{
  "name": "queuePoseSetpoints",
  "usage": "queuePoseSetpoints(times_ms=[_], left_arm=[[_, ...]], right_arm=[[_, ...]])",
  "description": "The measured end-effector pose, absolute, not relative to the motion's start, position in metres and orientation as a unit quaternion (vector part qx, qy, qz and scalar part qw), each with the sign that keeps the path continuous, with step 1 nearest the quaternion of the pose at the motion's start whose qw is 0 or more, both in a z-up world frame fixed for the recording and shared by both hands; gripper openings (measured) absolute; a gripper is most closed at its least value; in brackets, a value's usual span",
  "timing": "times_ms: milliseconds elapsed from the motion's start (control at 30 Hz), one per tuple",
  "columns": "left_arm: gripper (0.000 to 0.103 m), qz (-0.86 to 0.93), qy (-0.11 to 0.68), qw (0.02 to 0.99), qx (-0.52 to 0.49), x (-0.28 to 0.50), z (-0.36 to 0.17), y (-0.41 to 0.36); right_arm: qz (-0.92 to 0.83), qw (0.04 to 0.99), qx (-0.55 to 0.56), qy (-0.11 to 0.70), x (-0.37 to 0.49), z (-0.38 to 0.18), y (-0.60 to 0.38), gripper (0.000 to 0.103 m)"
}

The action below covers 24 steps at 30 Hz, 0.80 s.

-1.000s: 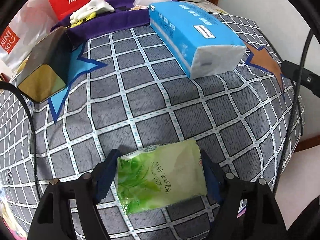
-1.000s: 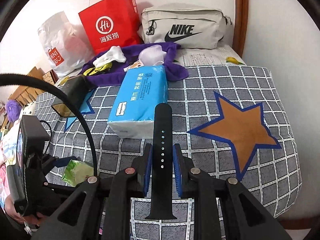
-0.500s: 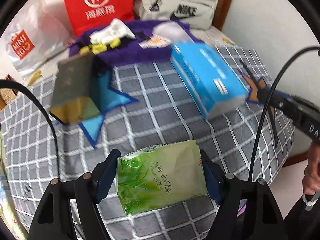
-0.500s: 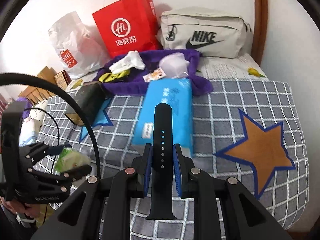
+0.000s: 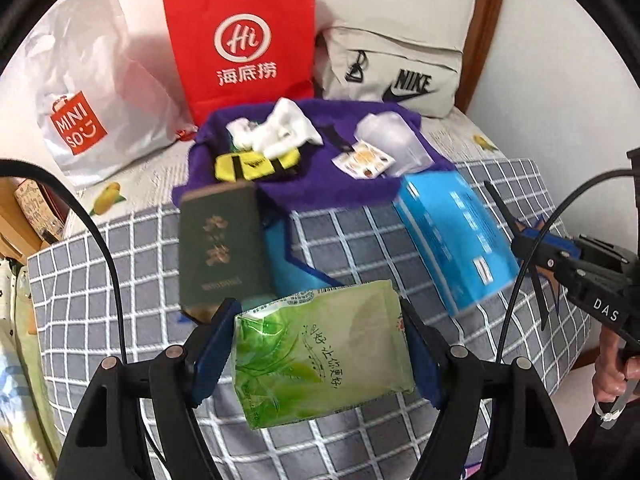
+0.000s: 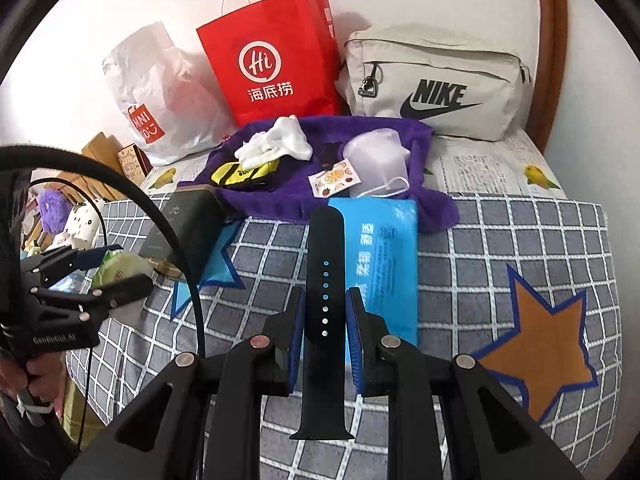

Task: Organize soft objects
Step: 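Carry the green packet with the left tool while the right tool carries the strap to the towel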

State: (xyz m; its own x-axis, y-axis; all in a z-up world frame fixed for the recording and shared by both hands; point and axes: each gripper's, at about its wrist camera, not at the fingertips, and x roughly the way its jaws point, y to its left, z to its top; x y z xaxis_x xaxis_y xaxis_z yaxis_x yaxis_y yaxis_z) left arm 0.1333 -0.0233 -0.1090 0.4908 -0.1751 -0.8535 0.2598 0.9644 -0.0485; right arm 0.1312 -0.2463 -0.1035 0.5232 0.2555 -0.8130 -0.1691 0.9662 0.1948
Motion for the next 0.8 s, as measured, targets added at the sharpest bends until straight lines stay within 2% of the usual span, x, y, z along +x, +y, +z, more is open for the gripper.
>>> queuePoseSetpoints(times_ms=[800], left_arm=[[0.076, -0.128, 0.475, 0.871, 0.006, 0.252, -0.086, 0.022]], right_arm=[[0.122, 0.873, 0.057, 0.468, 0.237, -0.092, -0.232, 0.02]])
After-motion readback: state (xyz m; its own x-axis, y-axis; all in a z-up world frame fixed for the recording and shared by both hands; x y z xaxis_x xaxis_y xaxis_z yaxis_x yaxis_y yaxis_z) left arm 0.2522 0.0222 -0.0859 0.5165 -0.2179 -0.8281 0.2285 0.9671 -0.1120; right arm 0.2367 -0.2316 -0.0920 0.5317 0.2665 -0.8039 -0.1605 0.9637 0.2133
